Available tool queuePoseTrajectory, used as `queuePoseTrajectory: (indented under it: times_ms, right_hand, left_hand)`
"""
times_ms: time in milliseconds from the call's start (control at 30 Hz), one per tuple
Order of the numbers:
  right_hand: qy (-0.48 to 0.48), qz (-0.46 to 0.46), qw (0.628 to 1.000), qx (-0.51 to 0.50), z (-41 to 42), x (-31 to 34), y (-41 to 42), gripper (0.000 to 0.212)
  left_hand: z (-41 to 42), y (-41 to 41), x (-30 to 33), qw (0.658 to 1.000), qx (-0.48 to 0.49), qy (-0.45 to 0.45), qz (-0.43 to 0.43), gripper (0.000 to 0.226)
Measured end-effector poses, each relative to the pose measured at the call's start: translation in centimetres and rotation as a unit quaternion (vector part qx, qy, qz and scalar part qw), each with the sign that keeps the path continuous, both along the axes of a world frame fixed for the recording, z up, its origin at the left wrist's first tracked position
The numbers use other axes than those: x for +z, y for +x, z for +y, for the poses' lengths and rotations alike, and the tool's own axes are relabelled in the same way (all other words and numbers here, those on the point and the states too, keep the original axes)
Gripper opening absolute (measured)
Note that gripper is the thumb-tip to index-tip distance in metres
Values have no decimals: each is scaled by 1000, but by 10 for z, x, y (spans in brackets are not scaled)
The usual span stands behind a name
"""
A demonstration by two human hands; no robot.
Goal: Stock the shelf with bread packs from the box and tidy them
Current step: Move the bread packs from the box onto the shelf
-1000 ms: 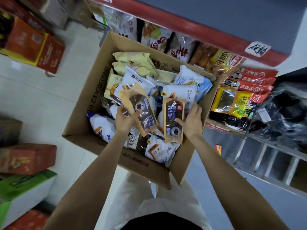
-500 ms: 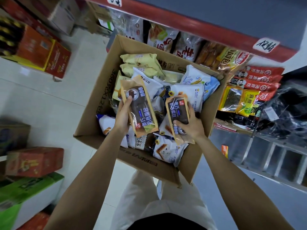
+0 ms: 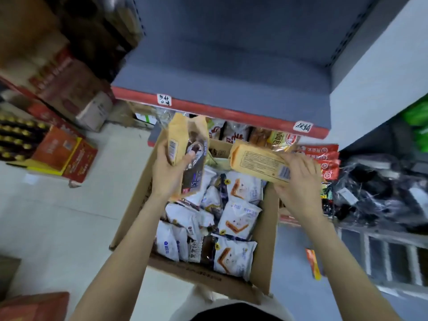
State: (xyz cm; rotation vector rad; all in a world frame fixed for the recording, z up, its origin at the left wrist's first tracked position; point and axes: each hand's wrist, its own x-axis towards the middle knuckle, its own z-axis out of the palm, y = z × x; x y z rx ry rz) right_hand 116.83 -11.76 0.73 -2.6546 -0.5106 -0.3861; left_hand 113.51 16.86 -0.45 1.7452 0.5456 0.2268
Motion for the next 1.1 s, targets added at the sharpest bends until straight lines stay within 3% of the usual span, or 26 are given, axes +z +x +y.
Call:
queuePoseTrajectory:
  times_ms: [100,200,267,367,500,700,767,900,1100]
  right_hand:
    - [-66,-115,991,18,-7,35,11,53]
    - [-65,-133,989,8,-12,70,23,68]
    - [-4,-100,995,4,-14,99,32,70]
    - [125,-63,990,17,-21,149,48,50]
    - [195,-67,978,15,-33,218,68,33]
    - [288,-81,954,3,-54,294,107,29]
    - [295,-99,950,-15,-62,309,122,34]
    - [232,-135,963,-37,-71,342,157,34]
    - [4,-158,987,-16,-68,379,234,53]
  left_hand:
    - [-2,23,43,986,-70,123,-91,55]
    - [-6,48,93,963,-103,192,-160,57]
    - [-5,65,127,959,-116,188,-175,53]
    - [-6,91,181,961,-155,138,-181,49]
    - [-15,120,249,951,-194,141,-194,18]
    - [-32,154,330,924,-196,235,-229,51]
    - [-37,163,344,913,-194,253,-255,50]
    - [-41,180,353,901,-188,278,-276,42]
    - [-43,193,362,878,-143,390,-238,39]
